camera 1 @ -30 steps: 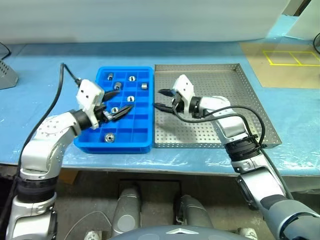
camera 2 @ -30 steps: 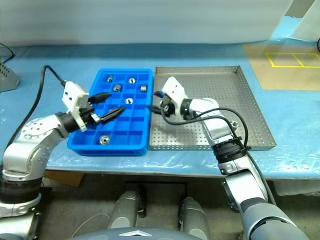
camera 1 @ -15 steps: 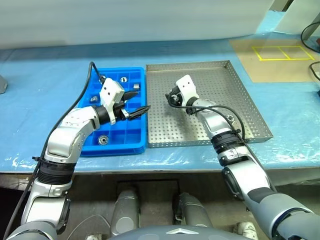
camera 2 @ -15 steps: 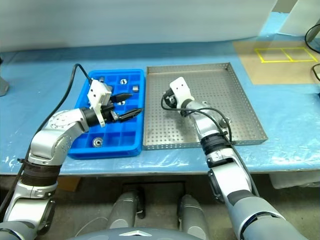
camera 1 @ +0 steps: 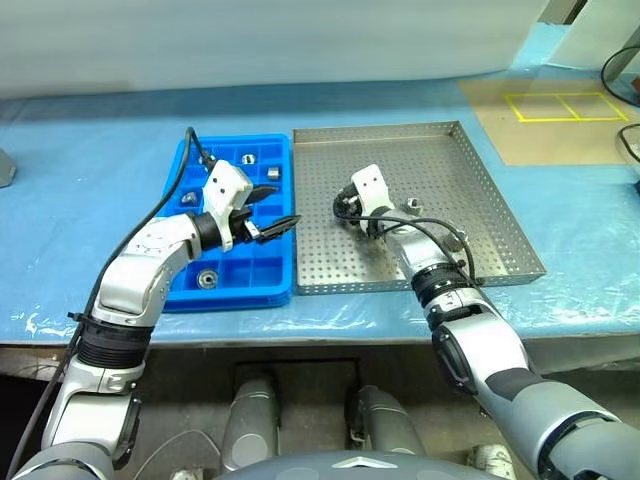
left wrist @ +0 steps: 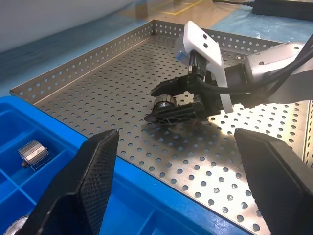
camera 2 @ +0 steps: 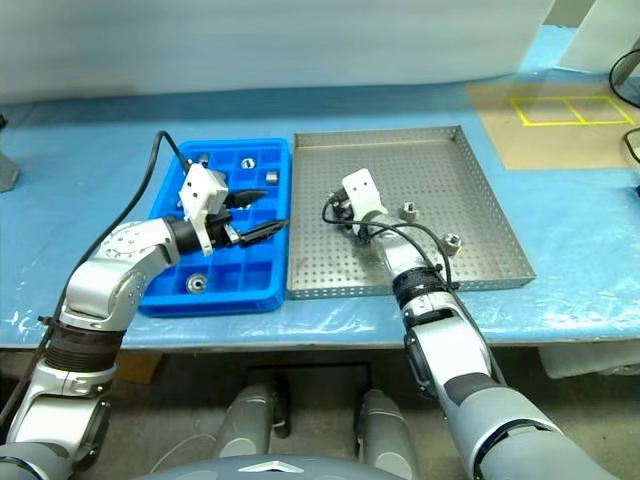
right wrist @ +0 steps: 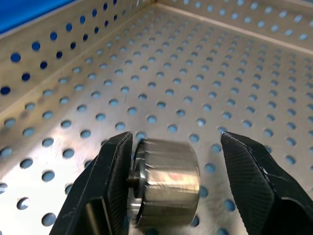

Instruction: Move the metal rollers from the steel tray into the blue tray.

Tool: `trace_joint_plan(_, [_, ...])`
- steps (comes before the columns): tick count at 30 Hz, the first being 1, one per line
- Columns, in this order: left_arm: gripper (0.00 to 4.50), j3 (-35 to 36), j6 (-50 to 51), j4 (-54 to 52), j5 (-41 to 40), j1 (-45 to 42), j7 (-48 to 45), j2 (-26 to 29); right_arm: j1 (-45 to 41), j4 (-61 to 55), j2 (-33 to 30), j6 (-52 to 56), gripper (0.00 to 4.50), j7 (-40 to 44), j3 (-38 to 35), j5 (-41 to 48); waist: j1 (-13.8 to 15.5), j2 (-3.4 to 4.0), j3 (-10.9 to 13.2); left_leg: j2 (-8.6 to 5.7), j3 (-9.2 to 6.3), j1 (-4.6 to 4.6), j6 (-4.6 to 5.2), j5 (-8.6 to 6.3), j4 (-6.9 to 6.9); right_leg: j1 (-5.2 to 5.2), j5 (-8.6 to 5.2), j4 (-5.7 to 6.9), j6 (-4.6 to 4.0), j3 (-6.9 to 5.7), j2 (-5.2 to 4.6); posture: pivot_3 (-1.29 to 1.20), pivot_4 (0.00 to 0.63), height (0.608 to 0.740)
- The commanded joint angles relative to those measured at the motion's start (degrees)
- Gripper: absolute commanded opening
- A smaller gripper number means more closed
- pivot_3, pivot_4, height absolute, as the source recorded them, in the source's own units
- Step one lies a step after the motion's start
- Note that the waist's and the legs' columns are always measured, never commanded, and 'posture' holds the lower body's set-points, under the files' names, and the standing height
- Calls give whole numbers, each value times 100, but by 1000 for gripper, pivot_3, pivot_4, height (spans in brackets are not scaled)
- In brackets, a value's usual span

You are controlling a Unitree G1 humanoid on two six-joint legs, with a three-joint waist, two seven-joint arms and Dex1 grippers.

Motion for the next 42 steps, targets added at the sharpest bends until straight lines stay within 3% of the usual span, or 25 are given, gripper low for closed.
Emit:
trace_joint_plan(1, [4020, 92, -42, -102, 6, -99, 5, 46, -24, -78, 22, -77, 2909, 38, -54, 4, -2, 0, 0, 0, 0, 1, 1, -1, 0, 0, 0, 0, 0, 0, 0, -24, 150, 740])
trace_joint_plan(4, [4042, 54, -41, -126, 30, -84, 29, 24, 15, -98, 5, -102, 2732, 72, -75, 17, -2, 0, 0, 4, 0, 2, 1, -1, 0, 1, 0, 1, 0, 0, 2, -24, 150, 740])
trace_joint_plan(6, [4053, 43, -60, -100, 53, -90, 31, 20, 48, -163, 5, -153, 2292, 129, -79, 38, -2, 0, 0, 4, 0, 2, 1, -1, 0, 1, 0, 1, 0, -1, 2, -26, 150, 740])
trace_joint_plan(9, [4053, 35, -82, -69, 94, -96, 32, 12, 83, -263, -4, -155, 1293, 187, -57, 25, -2, 0, 0, 4, 0, 1, 2, -1, 0, 1, 0, 0, 0, -1, 1, -25, 150, 740])
trace_joint_plan(10, [4053, 34, -88, -62, 107, -99, 33, 8, 100, -315, -9, -175, 1226, 217, -67, 39, -2, 0, 0, 4, 0, 1, 2, -1, 0, 1, 0, 0, 0, 0, 1, -24, 150, 740])
trace_joint_plan(17, [4053, 157, -73, -117, 67, -107, 16, 73, 142, -911, 3, 29, 1227, 559, 65, 10, -2, 0, 0, 4, 0, 1, 3, -1, -1, 0, 0, 0, 0, -1, 2, -16, 150, 740])
trace_joint_plan(25, [4053, 810, -351, -204, 93, 163, -113, 814, 504, -3236, -29, 536, 1227, 2458, 678, 577, -2, -1, 1, 17, -1, 2, 1, -1, -17, -7, -6, -4, -9, -3, 16, 60, 150, 740])
trace_joint_plan(30, [4053, 1402, -345, -162, 13, 480, -46, 1185, 290, -3001, 260, 427, 1227, 2554, 887, 475, 45, -4, 2, 15, -3, 2, 1, -1, -24, -7, -8, -8, -13, -6, 14, 125, 150, 740])
trace_joint_plan(34, [4053, 1478, -328, -206, -24, 550, -49, 1233, 232, -2864, 327, 362, 1227, 2547, 884, 427, 140, -4, 2, 16, -3, 3, 0, -1, -26, -8, -9, -6, -14, -7, 13, 125, 150, 740])
trace_joint_plan(37, [4053, 2160, 434, -1347, -585, 1984, -262, 1475, -8, -2141, 747, -18, 1227, 2645, 1244, 210, 111, -20, -6, 14, 1, 8, -3, 0, -25, -10, -8, -6, -14, -4, 5, 289, 150, 740])
trace_joint_plan(42, [4053, 2669, 956, -2324, -1152, 3195, -251, 1494, -122, -1623, 1059, -196, 1227, 2650, 1378, 62, 346, -26, -2, 31, -8, -7, -5, 0, -66, -29, -31, -10, -50, -42, 14, 341, 150, 740])
